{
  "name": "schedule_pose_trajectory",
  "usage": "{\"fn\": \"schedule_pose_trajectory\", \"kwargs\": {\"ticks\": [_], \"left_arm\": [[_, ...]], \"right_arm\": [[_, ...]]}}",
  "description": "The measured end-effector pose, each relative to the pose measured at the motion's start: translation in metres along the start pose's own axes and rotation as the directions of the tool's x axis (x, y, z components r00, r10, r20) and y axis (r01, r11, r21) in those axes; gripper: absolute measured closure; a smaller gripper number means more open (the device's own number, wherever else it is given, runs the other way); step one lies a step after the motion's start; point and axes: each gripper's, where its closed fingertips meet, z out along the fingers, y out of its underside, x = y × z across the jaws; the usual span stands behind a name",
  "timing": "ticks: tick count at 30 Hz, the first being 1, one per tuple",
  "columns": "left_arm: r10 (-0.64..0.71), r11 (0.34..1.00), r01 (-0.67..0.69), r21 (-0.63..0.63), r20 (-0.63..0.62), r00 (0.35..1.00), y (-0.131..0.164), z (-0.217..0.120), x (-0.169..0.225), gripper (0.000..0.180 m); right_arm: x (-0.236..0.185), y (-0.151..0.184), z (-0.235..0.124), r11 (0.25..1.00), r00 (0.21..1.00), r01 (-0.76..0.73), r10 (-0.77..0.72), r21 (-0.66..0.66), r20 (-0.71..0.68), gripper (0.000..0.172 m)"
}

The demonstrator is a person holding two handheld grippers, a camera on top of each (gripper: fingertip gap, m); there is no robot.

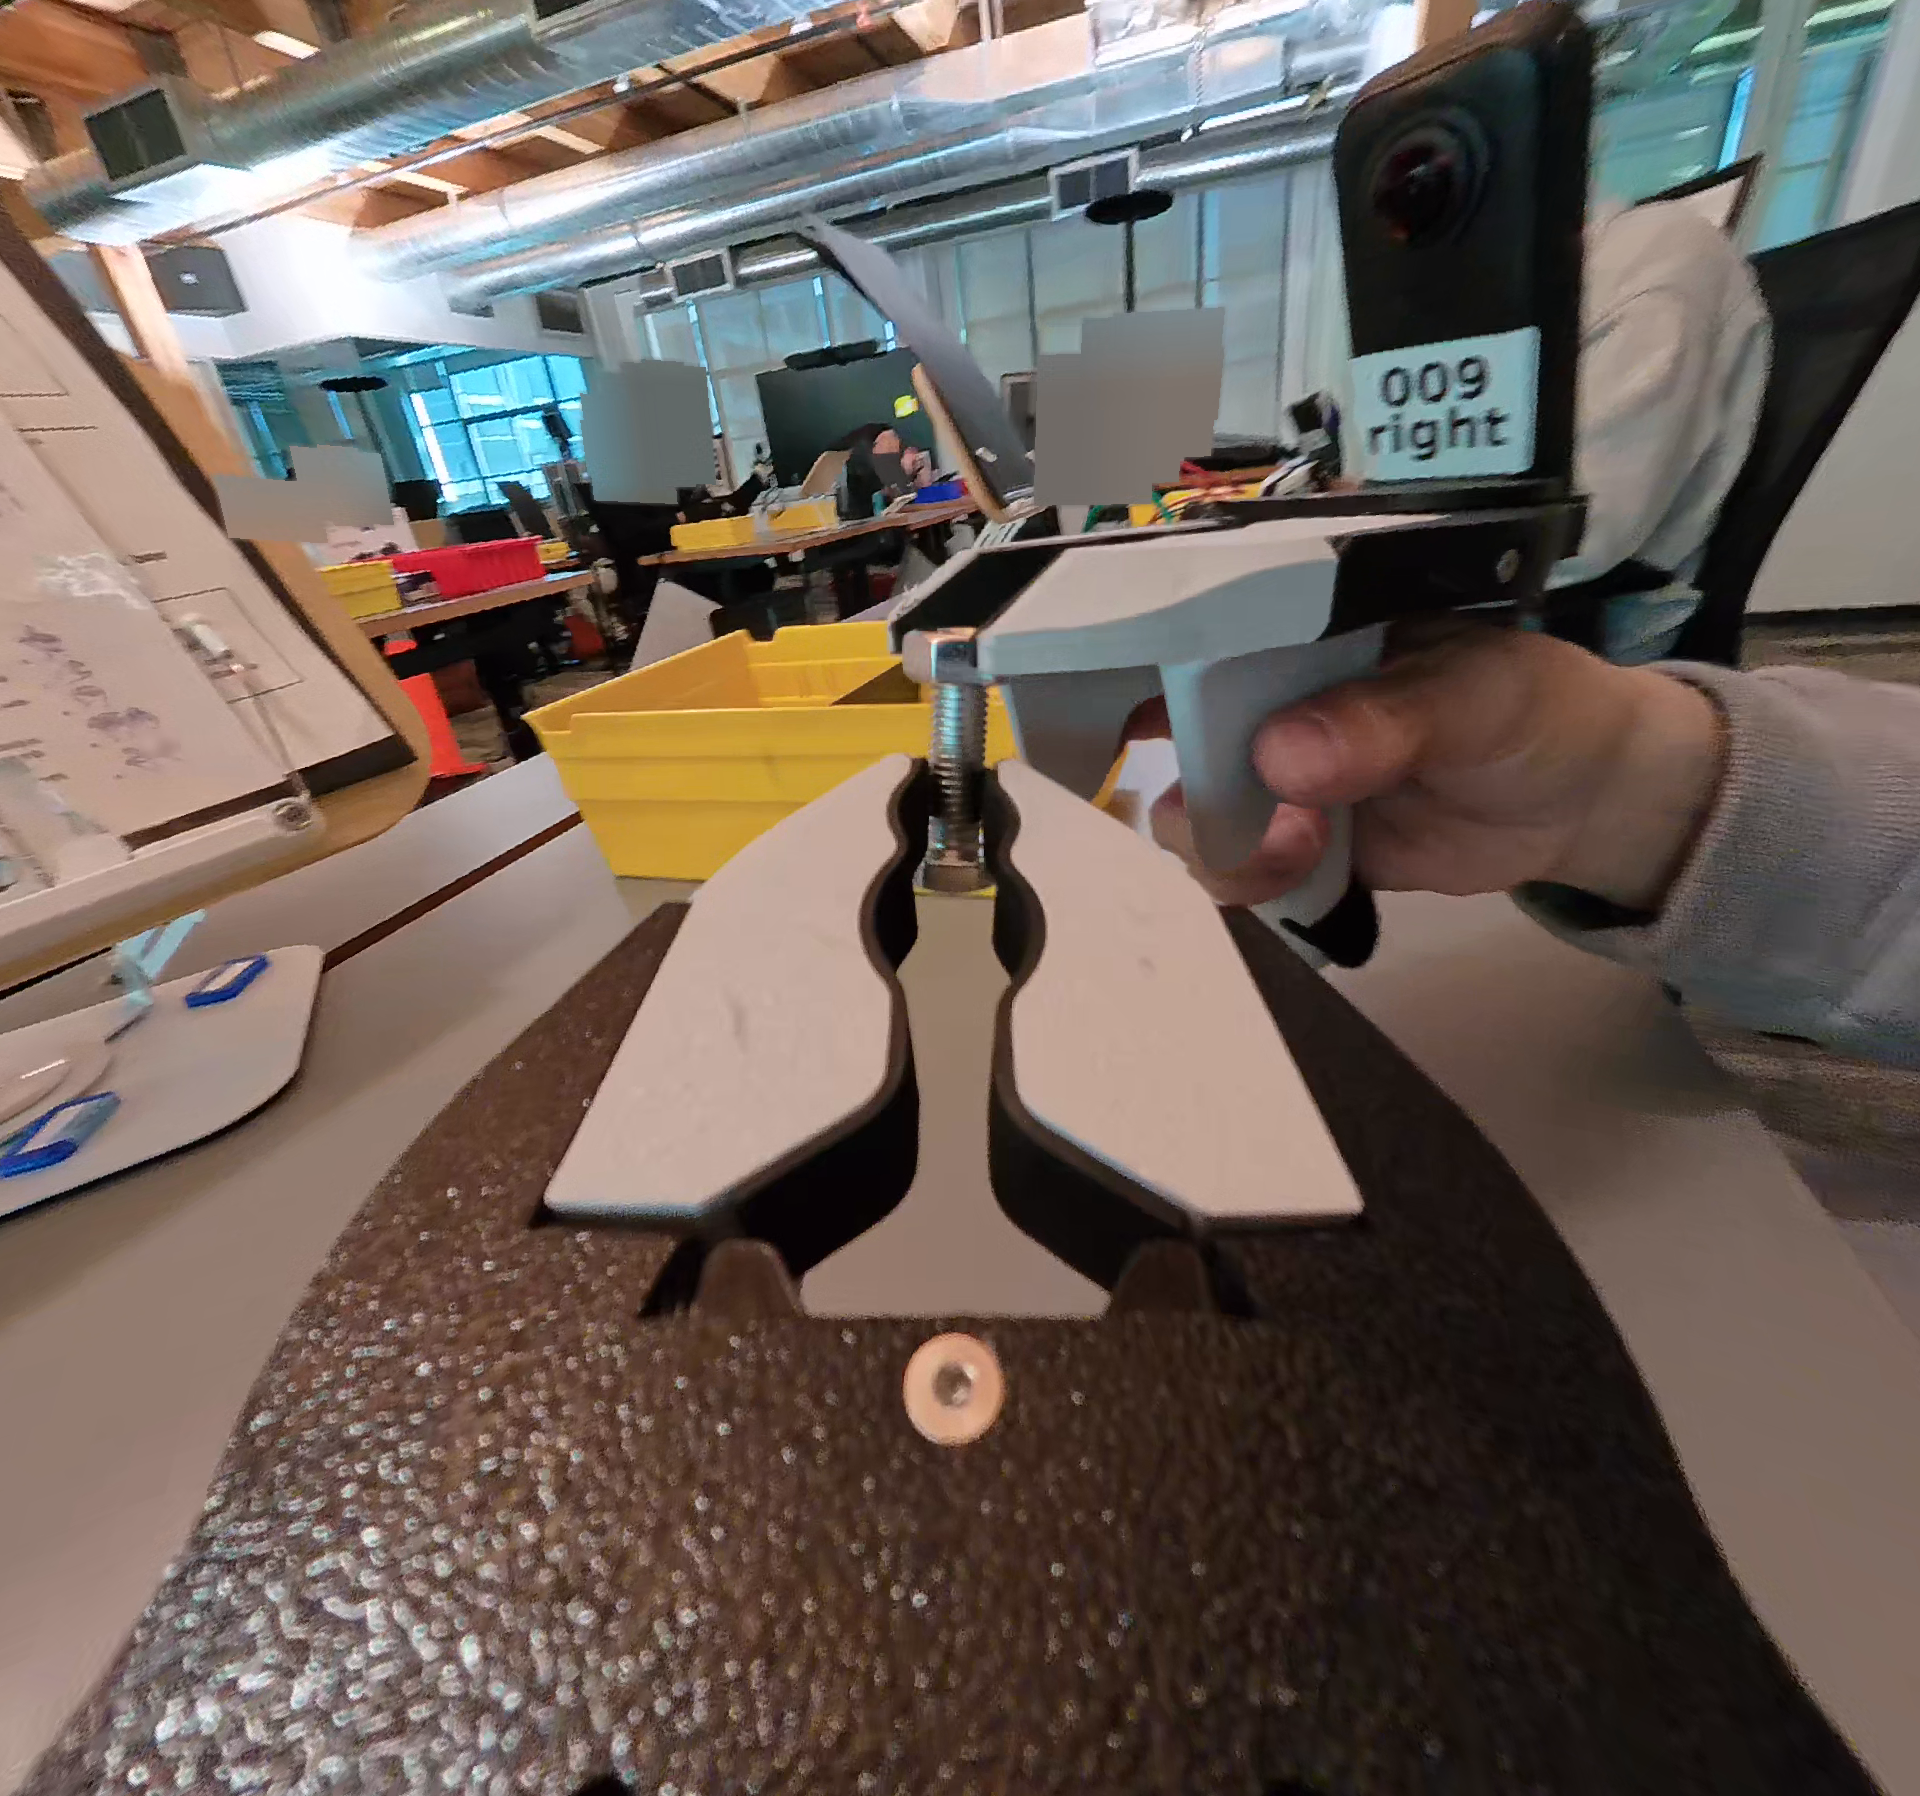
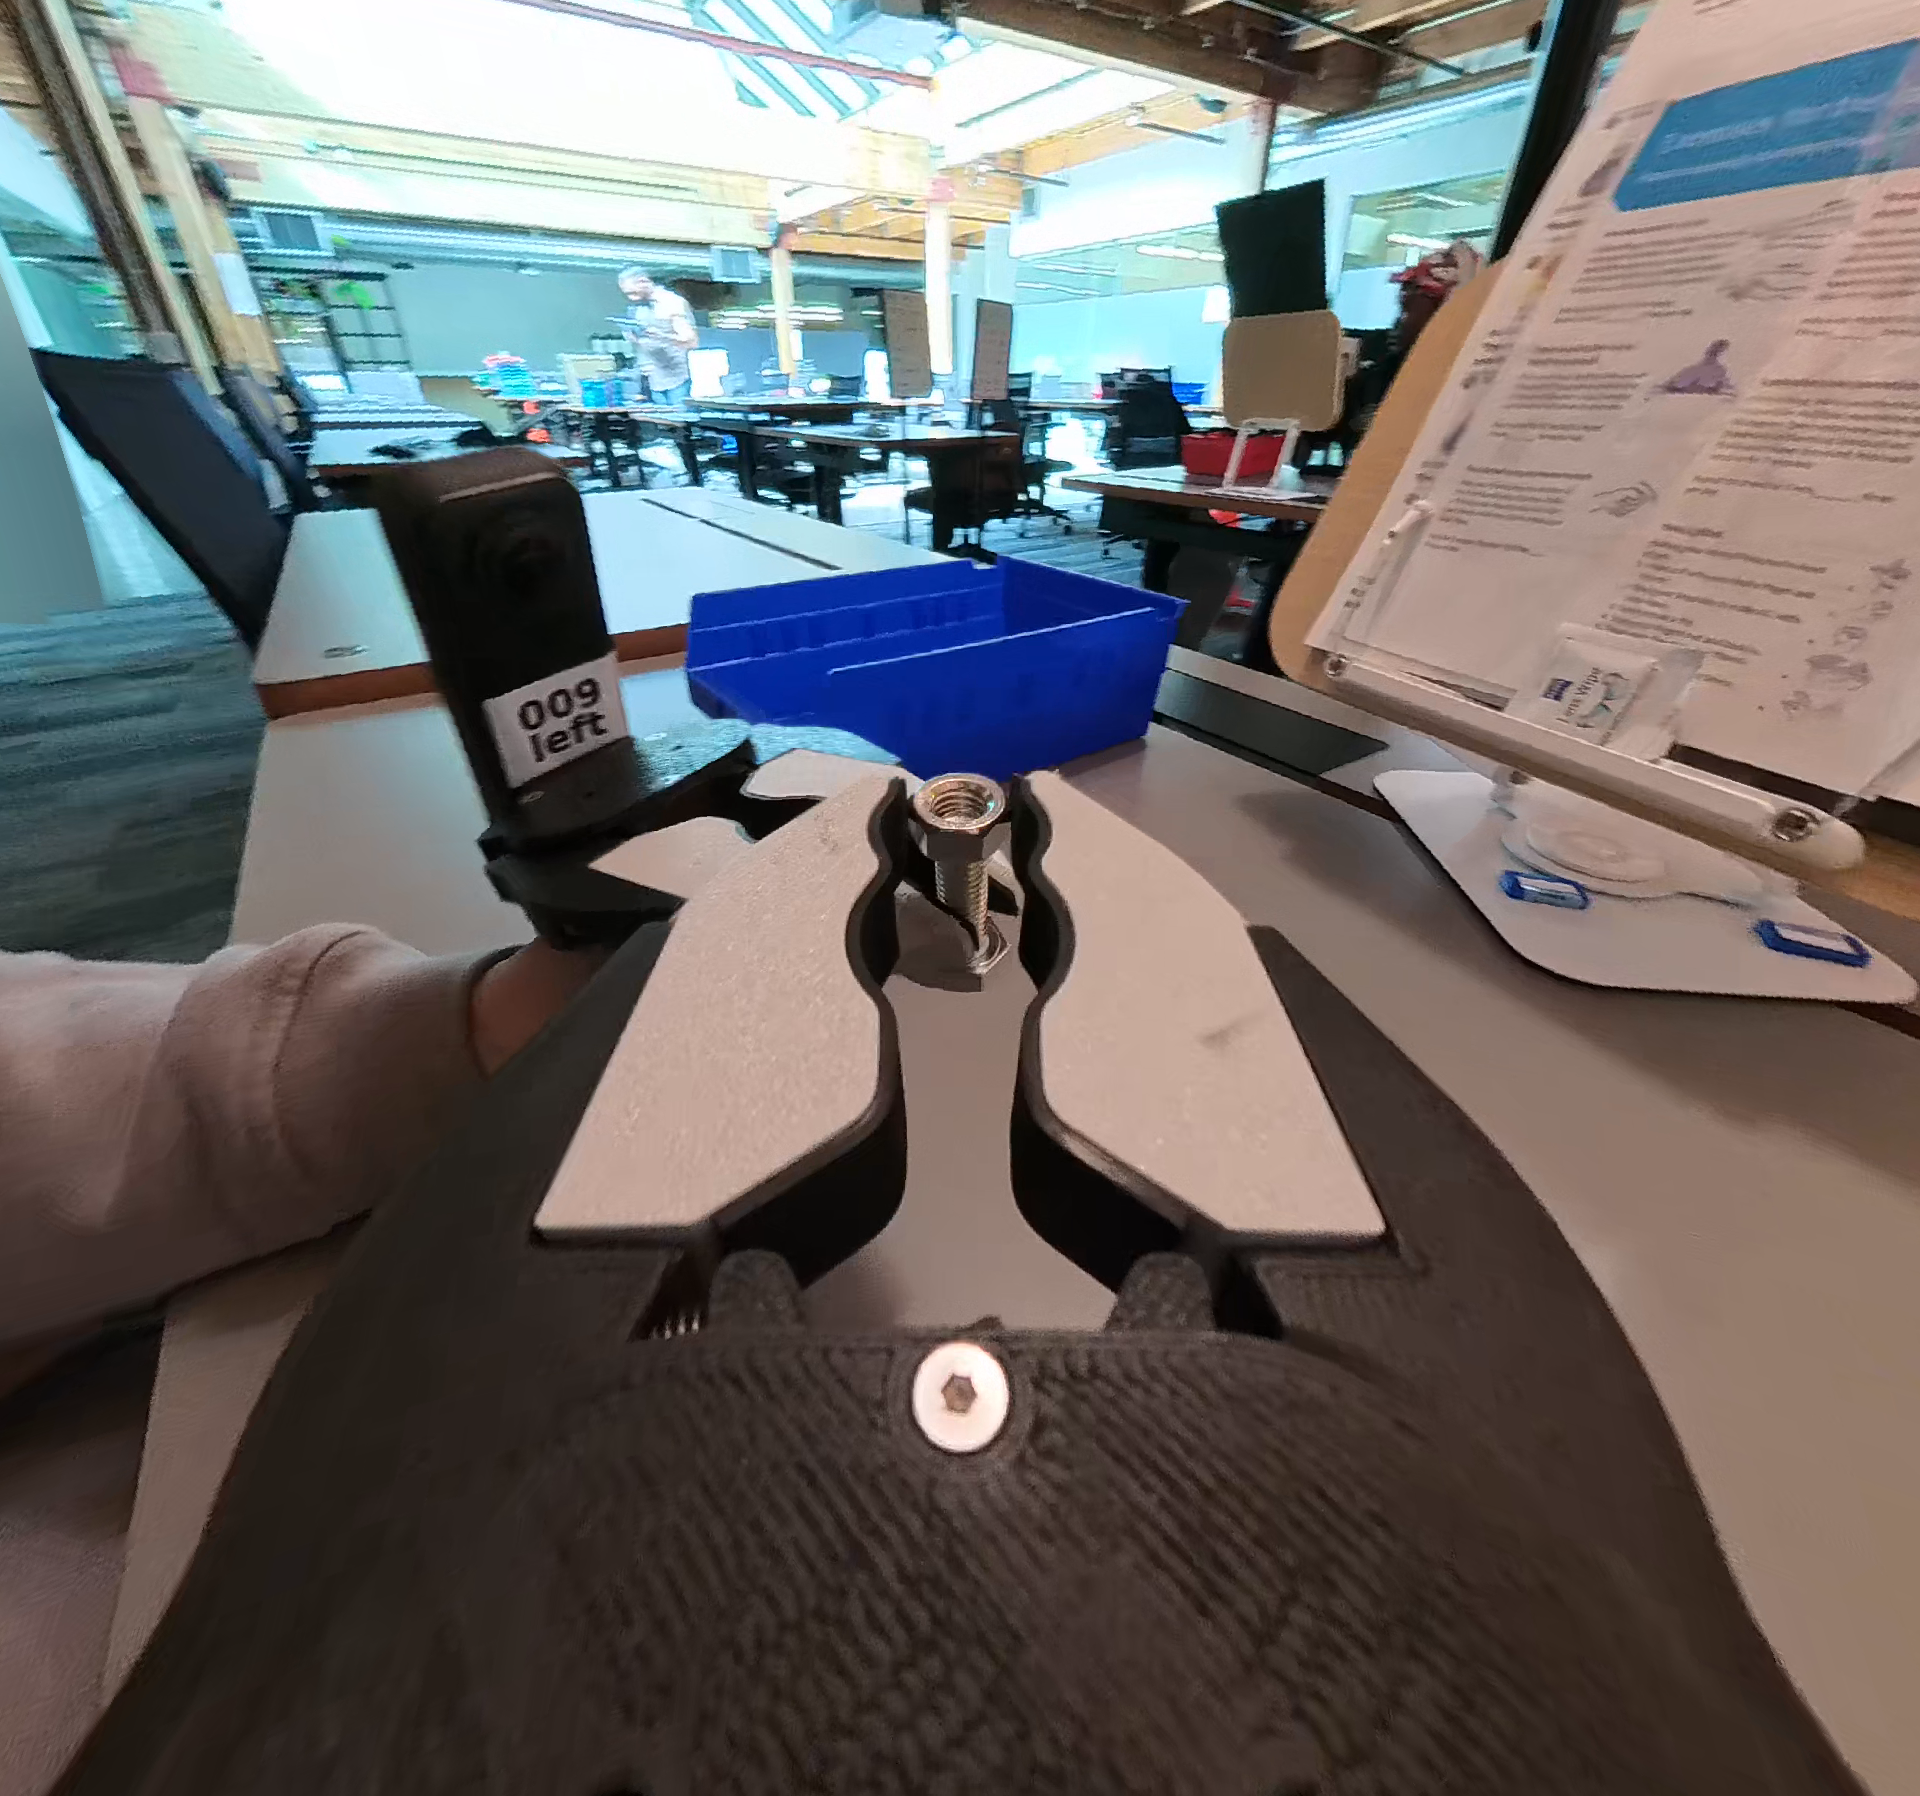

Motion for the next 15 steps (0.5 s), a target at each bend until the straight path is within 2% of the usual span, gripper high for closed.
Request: {"fn": "schedule_pose_trajectory", "kwargs": {"ticks": [6,10,13,15], "left_arm": [[-0.152,0.978,0.183,0.102,-0.259,0.954,-0.016,-0.002,0.026,0.172],[-0.197,0.964,0.249,0.094,-0.378,0.905,-0.019,-0.004,0.039,0.172],[-0.231,0.946,0.312,0.087,-0.495,0.838,-0.025,-0.008,0.052,0.172],[-0.234,0.938,0.333,0.097,-0.530,0.815,-0.029,-0.011,0.056,0.172]], "right_arm": [[-0.019,-0.013,-0.014,0.999,0.973,-0.001,-0.009,0.041,0.230,0.153],[-0.028,-0.015,-0.022,0.997,0.936,-0.048,0.023,0.061,0.351,0.153],[-0.038,-0.021,-0.032,0.994,0.894,-0.073,0.029,0.082,0.447,0.153],[-0.038,-0.025,-0.039,0.990,0.870,-0.112,0.054,0.089,0.490,0.153]]}}
